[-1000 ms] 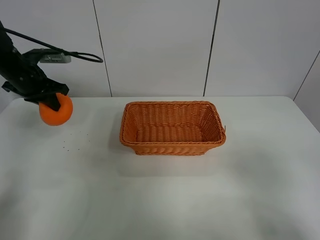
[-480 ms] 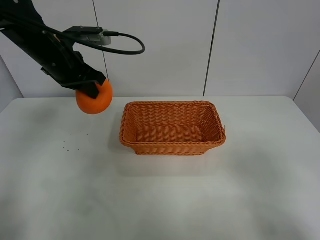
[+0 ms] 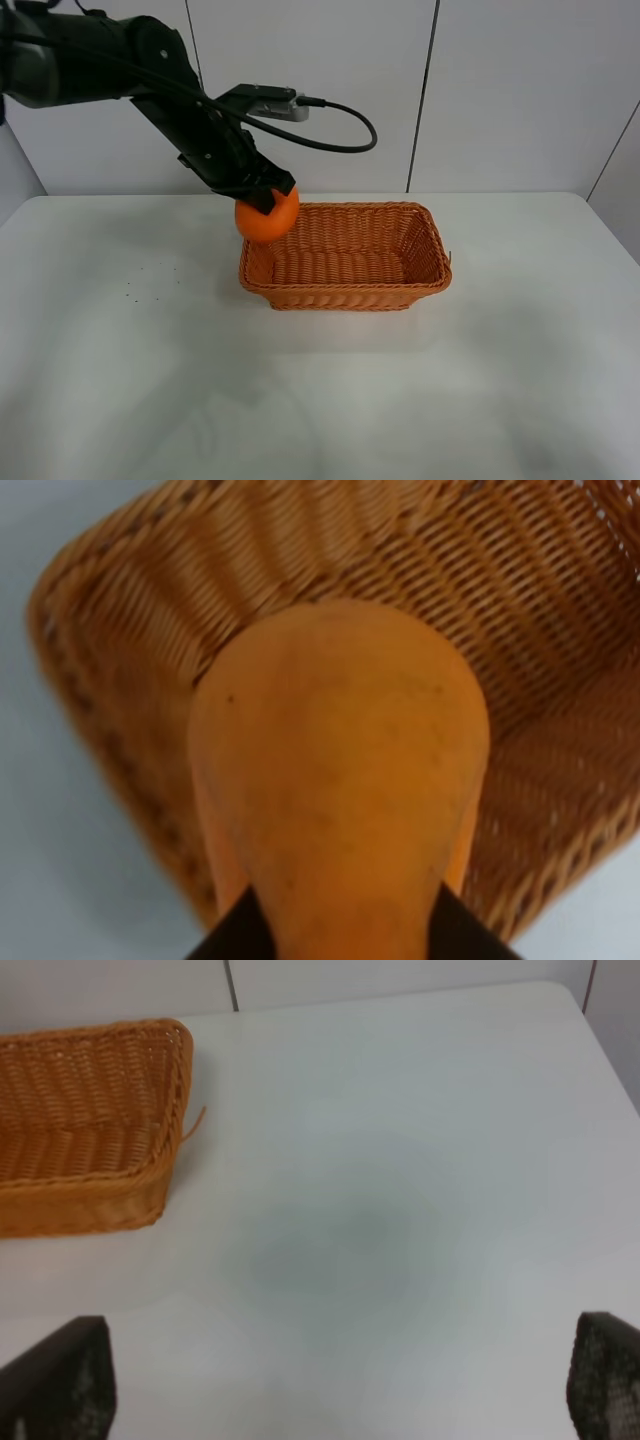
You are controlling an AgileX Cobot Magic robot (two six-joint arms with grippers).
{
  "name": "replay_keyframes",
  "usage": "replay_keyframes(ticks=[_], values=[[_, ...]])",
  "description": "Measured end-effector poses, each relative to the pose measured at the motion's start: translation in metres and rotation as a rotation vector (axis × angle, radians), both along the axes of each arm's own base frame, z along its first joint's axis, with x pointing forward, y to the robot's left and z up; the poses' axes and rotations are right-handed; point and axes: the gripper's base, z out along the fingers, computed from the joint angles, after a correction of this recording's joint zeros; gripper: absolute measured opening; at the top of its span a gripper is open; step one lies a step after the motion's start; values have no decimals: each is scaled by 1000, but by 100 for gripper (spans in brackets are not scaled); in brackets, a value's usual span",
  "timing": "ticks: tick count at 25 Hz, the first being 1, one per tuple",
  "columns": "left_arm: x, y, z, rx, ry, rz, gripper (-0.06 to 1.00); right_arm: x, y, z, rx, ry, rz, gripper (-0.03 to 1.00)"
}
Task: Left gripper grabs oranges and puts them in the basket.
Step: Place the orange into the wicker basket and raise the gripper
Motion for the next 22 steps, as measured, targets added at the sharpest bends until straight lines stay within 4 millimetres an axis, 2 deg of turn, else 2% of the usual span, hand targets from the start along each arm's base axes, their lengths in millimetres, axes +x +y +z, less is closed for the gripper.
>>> replay_keyframes(ticks=[6, 12, 22], values=[[20, -41, -23, -16, 1, -54, 24, 0, 0, 0, 0, 0, 0, 69], [31, -70, -52, -9, 21, -92, 24, 0, 0, 0, 0, 0, 0, 69], [39, -80, -86, 10, 52, -102, 24, 0, 0, 0, 0, 0, 0, 69]])
